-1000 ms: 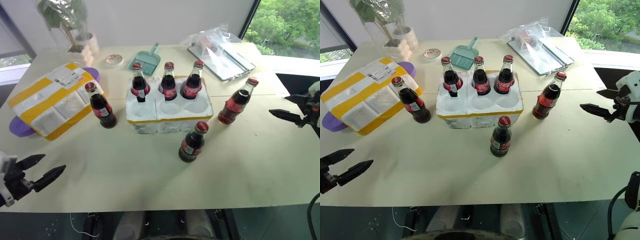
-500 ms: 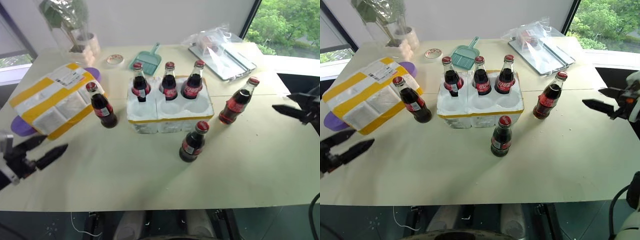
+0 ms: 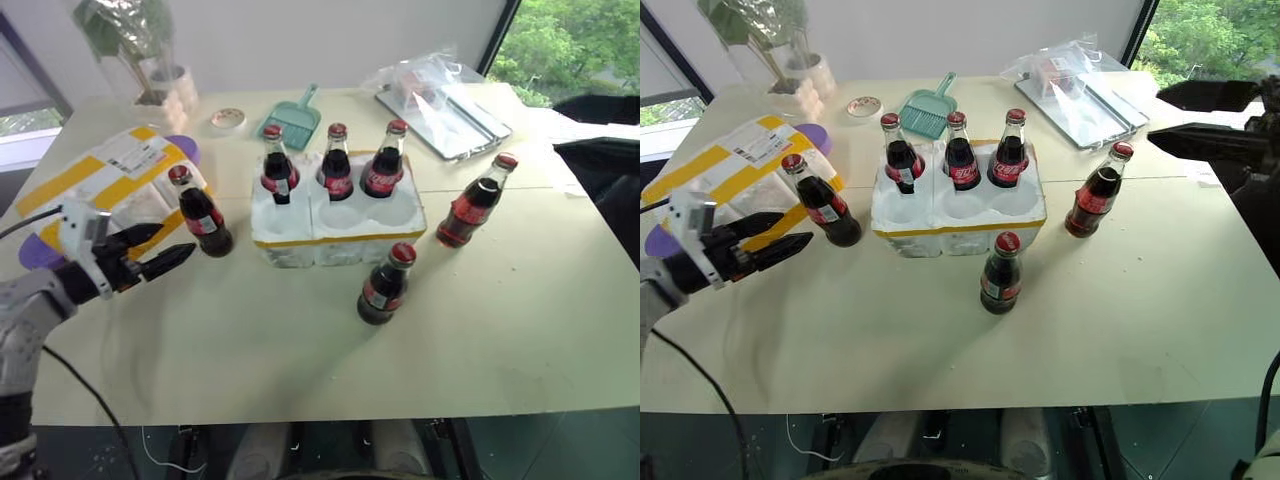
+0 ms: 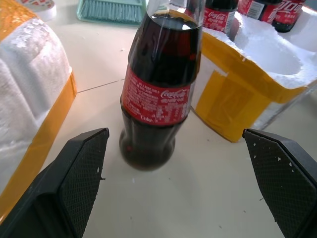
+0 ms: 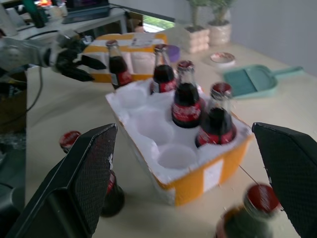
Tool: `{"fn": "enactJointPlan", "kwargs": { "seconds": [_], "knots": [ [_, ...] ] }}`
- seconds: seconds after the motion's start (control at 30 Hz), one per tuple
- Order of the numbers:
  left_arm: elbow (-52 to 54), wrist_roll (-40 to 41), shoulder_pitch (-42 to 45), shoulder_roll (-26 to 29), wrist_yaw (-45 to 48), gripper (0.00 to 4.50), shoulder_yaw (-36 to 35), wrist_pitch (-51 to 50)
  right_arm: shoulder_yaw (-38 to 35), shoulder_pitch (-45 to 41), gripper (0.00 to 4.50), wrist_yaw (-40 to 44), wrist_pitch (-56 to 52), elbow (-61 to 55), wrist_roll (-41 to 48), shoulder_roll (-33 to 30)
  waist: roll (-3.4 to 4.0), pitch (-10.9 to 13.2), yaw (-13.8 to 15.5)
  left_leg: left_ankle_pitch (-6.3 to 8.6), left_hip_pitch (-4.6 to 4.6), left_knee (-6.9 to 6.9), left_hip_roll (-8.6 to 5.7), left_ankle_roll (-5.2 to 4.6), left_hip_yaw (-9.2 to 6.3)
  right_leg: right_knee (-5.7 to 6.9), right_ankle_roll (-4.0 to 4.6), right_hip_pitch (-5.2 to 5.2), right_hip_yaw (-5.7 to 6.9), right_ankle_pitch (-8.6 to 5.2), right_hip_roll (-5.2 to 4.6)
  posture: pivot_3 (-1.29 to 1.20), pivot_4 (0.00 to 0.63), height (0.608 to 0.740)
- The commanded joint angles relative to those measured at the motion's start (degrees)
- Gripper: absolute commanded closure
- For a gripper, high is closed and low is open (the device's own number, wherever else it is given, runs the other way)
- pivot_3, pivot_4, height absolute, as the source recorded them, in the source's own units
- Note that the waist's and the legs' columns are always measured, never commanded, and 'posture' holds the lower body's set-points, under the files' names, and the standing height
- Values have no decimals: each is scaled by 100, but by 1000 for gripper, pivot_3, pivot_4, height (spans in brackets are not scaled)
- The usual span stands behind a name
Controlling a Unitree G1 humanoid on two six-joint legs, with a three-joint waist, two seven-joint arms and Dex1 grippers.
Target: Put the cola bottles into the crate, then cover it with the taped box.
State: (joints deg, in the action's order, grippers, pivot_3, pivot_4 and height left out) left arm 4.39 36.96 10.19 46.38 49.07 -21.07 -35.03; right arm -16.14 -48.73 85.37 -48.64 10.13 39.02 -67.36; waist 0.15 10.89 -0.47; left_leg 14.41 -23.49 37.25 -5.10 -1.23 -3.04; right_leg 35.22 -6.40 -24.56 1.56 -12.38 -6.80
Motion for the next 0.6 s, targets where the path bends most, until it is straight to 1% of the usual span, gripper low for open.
{"fn": "enactJointPlan", "kwargs": {
  "seconds": [0.03, 0.27, 0.43, 0.6],
  "knots": [
    [-423, -343, 447, 22, 120, 0, 280, 361, -178, -132, 37, -214, -325, -668, 506, 63, -1, 0, 7, -1, 0, 0, -1, -1, 0, 0, 0, 0, 0, 0, 0, 0, 150, 738],
    [-1172, -726, 1168, -307, 273, 0, 819, 740, -327, 47, 37, -638, -652, -1521, 1165, 286, -3, 1, 20, -5, -2, 3, -4, -8, 0, 2, -1, 0, 0, 1, -2, 0, 150, 738],
    [-1800, -1025, 1614, -603, 320, 0, 1105, 1023, -246, 106, 37, -798, -722, -1792, 1418, 351, -4, 1, 28, -6, -2, 7, -4, -11, 1, 8, -2, -2, 0, 2, -2, 0, 150, 738],
    [-2467, -1300, 2051, -871, 320, 0, 1218, 1319, -218, 87, 37, -968, -804, -1984, 1666, 408, -5, 1, 73, -7, -2, 10, -4, -12, 1, 12, -2, -2, 2, 2, -1, 0, 150, 738]
  ]
}}
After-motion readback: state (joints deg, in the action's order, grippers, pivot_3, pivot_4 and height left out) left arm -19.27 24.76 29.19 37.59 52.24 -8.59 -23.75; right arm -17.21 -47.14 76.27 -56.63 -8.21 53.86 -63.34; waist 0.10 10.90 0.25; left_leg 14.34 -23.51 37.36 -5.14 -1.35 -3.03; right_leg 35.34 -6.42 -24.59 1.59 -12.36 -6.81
